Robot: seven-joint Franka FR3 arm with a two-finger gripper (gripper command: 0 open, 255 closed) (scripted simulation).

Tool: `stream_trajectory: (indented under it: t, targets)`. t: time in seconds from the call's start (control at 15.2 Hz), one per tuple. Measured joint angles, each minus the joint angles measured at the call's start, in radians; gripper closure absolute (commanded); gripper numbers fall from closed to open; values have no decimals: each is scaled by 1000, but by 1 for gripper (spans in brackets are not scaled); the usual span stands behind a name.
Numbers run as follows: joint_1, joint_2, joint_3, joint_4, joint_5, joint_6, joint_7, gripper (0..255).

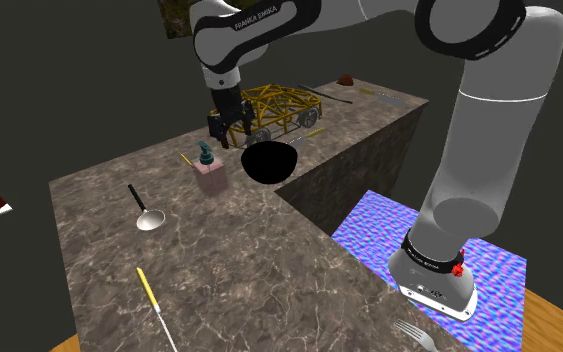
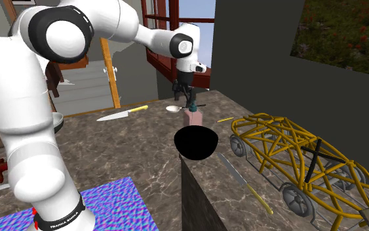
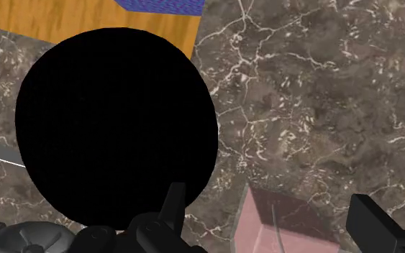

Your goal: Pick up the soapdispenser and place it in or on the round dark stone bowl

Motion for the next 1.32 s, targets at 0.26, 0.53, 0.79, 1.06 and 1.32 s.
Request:
stream_trajectory:
  t: [0.26, 0.53, 0.79, 1.06, 1.32]
  targets:
    - [24, 166, 10, 208, -16, -22, 36, 0]
    - [48, 307, 13, 400, -30, -56, 61, 0]
    - [50, 324, 12, 373, -31, -10, 63, 0]
    - [50, 333, 12, 343, -33, 29, 63, 0]
    - [50, 333, 12, 339, -33, 34, 64, 0]
